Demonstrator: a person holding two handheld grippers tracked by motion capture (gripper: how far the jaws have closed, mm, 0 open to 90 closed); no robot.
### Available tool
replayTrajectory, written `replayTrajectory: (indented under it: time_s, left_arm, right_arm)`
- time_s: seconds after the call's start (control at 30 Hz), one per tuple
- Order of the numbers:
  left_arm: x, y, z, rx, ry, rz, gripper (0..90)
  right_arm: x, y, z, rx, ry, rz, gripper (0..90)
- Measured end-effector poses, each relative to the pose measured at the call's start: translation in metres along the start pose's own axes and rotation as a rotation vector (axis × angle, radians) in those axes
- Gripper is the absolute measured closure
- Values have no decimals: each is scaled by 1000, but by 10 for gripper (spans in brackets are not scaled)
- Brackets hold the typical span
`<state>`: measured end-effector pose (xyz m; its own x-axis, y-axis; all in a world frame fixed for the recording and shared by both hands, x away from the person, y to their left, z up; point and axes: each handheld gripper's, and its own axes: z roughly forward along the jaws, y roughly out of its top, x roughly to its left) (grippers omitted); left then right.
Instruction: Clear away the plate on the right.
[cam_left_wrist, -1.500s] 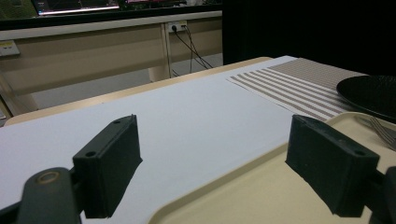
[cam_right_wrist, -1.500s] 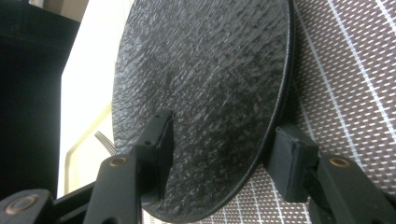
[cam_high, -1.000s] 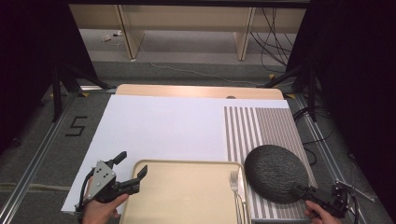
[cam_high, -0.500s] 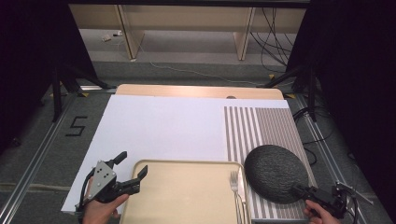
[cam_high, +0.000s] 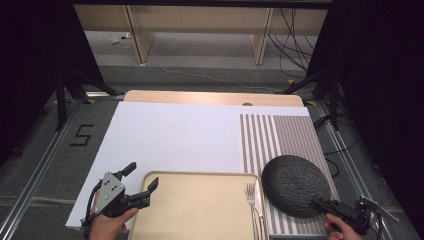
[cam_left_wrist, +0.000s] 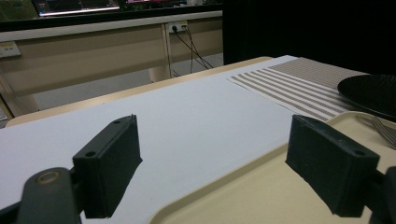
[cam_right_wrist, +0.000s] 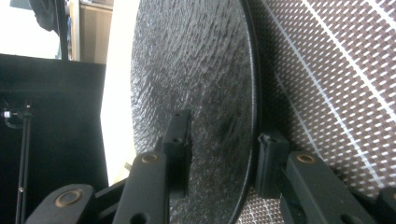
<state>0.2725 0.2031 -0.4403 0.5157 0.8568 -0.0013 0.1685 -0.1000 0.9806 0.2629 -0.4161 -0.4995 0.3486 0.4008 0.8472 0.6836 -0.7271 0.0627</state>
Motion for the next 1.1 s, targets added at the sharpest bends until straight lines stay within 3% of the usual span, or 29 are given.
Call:
replayTrajectory:
  time_s: [0.1, 0.3, 0.63, 0.73, 0.87, 0.97, 1.1]
  left_arm:
    - [0, 0, 0, 0, 0, 0, 171]
    - [0, 0, 0, 2, -1, 0, 171]
    - [0, 0, 0, 3, -3, 3, 171]
    - [-1, -1, 1, 0, -5, 1, 171]
    - [0, -1, 1, 0, -5, -2, 171]
    - [0, 0, 0, 4, -1, 2, 171]
    - [0, 0, 0, 3, -1, 2, 172]
  right_arm:
    - [-3, -1, 1, -17, 27, 0, 660]
    - [-5, -2, 3, -36, 22, -8, 699]
    - [-8, -2, 3, -42, 9, 20, 787]
    - [-7, -2, 1, -39, 25, 47, 809]
    - [-9, -2, -1, -32, 34, 23, 835]
    - [-9, -2, -1, -51, 78, 26, 857]
    - [-7, -3, -2, -63, 80, -8, 862]
